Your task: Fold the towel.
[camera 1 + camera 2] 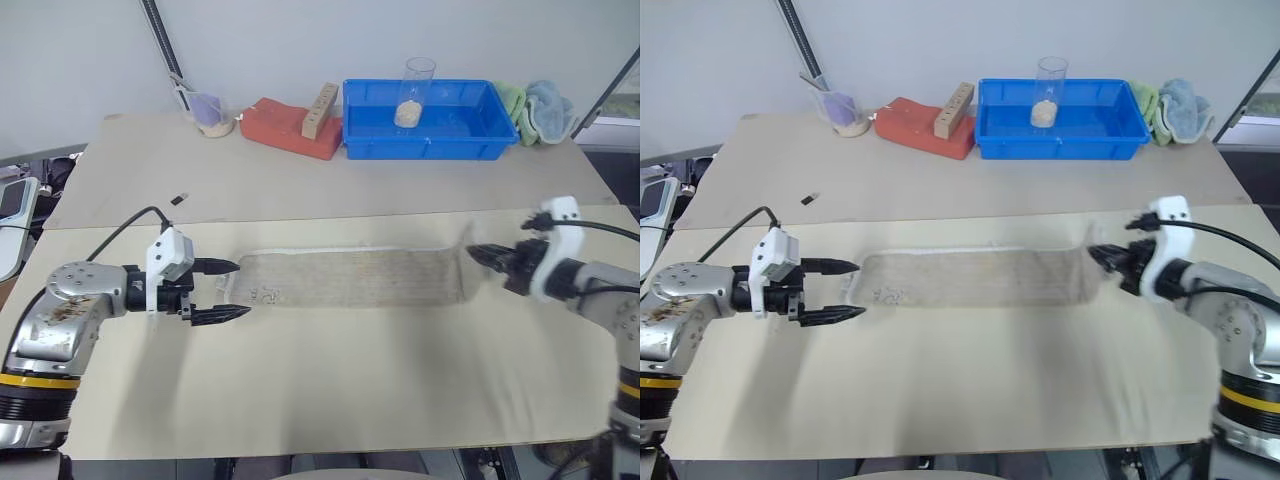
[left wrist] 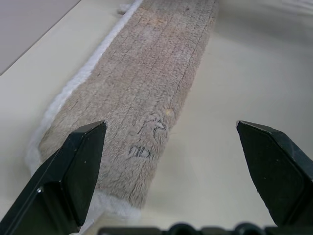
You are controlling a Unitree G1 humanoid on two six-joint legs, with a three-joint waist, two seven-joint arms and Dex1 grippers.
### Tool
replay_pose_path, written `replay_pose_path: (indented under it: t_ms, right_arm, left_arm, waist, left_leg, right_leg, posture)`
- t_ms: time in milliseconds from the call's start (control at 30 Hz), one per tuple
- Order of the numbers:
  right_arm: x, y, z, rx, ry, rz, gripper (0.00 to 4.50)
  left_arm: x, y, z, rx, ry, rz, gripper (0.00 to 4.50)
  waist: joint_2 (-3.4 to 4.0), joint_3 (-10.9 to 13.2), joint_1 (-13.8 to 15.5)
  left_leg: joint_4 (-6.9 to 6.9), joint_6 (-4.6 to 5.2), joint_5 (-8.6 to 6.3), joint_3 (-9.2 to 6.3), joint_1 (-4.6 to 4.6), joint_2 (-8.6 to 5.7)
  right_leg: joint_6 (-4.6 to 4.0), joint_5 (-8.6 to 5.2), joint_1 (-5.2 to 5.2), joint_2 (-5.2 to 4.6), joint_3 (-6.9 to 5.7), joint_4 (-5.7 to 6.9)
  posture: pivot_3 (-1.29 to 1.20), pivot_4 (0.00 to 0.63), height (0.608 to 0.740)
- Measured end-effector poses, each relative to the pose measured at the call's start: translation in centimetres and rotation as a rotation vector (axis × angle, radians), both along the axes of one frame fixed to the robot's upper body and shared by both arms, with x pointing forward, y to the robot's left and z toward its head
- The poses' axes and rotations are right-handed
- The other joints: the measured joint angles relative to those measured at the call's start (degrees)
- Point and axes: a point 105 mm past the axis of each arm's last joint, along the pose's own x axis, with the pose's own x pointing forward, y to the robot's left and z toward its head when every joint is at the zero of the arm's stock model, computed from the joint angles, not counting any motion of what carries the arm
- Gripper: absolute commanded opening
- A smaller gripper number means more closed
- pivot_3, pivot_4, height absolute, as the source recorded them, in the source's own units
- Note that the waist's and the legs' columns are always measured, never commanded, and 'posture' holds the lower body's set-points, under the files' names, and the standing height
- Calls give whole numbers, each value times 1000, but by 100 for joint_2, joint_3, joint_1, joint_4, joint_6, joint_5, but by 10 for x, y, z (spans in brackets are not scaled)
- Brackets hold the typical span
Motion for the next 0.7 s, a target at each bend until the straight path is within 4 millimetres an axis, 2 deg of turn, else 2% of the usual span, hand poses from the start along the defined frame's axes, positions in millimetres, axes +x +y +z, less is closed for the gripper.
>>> replay_pose_path:
  t_ms: [100, 200, 333, 500, 600, 700]
  right_arm:
    - [3, 31, 2, 43, -3, 55, 21]
    - [2, 57, -7, 49, 26, 112, 21]
    - [-2, 73, -24, 15, 69, 162, 21]
    - [-1, 86, -34, -28, 69, 196, 21]
    - [4, 86, -39, -42, 67, 182, 975]
    - [7, 90, -35, -52, 48, 193, 2000]
  left_arm:
    - [-4, -1, 8, -3, -5, 7, 4500]
    - [-7, -7, 13, -7, -2, 22, 4500]
    - [-8, -14, 16, -3, 2, 45, 4500]
    - [-4, -18, 22, -4, -23, 66, 4500]
    - [-4, -20, 22, -13, -21, 79, 4500]
    - [-1, -20, 22, -31, -25, 108, 4500]
  waist:
    - [1, 0, 14]
    - [1, 0, 92]
    - [0, 0, 101]
    - [0, 0, 69]
    - [0, 0, 66]
    - [0, 0, 66]
  left_leg:
    - [0, 0, 0, -13, 0, -2]
    - [1, -1, 0, -15, -1, -7]
    - [2, -1, 0, -13, 0, -13]
    - [0, -1, 0, -12, 4, -7]
    - [0, -1, 0, -10, 3, -7]
    - [0, -1, 0, -12, 2, -7]
  right_leg:
    - [0, 0, -2, -5, 2, 0]
    - [0, 0, -2, -10, 2, -1]
    - [0, 0, -3, -10, 2, -1]
    - [0, 0, -9, -1, 1, 5]
    - [0, 0, -11, -2, 2, 6]
    - [0, 0, -12, -2, 2, 6]
  posture:
    - [0, 150, 740]
    - [0, 150, 740]
    - [0, 150, 740]
    - [0, 150, 740]
    - [0, 150, 740]
    - [0, 150, 740]
